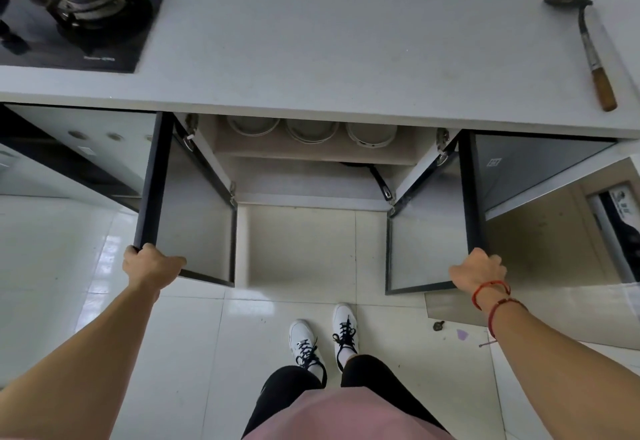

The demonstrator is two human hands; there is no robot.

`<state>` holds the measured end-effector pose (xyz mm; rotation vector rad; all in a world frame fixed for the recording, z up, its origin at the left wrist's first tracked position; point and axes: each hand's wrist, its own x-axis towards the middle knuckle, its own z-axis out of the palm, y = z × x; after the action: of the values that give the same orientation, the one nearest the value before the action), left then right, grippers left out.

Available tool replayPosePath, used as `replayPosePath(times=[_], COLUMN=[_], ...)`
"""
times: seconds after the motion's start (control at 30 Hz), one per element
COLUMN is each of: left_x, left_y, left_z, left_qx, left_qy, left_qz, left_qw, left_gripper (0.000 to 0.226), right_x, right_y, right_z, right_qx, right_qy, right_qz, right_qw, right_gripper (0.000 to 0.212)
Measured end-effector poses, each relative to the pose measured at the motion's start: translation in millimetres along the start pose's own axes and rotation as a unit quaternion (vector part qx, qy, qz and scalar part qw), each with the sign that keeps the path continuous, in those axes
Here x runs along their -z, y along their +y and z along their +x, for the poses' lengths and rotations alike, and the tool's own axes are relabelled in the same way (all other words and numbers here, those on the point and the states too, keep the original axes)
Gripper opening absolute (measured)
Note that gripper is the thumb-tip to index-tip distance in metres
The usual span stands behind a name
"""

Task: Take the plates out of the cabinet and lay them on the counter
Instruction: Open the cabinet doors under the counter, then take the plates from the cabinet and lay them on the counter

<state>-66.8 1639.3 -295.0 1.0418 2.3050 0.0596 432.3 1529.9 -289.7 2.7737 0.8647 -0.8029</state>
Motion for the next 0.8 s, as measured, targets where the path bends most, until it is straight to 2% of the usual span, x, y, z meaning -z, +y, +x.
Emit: replayPosePath(times=[0.17, 0.3, 0.47, 0.63, 0.8], left_x=[-2.1, -2.0, -0.8, 2.4, 13.5], left_y=[-2.2, 0.6, 22.3, 54.2, 83.3], left_z=[-0.5, -5.3, -22.6, -42.3, -62.1], left_qx=[-0.008, -0.038, -0.138, -0.267, -0.361], left_qy=[0.009, 0.012, -0.001, 0.022, 0.068], left_qz=[-0.007, -0.004, 0.021, 0.048, 0.064], left_qw=[1.000, 0.999, 0.990, 0.962, 0.928], left_gripper=[0.036, 0.042, 0.074, 0.077, 0.075], right_x=[0.6, 1.9, 8.5, 24.7, 39.2], right_y=[-3.7, -15.9, -49.1, -94.2, -135.8], right_z=[0.3, -3.9, -12.7, -29.4, -50.5], right_qx=[-0.013, 0.000, 0.126, 0.248, 0.348], right_qy=[-0.019, -0.005, 0.053, 0.085, 0.108], right_qz=[-0.003, -0.031, -0.045, -0.037, -0.039], right_qw=[1.000, 1.000, 0.990, 0.964, 0.931], right_gripper=[0.061, 0.066, 0.063, 0.068, 0.071])
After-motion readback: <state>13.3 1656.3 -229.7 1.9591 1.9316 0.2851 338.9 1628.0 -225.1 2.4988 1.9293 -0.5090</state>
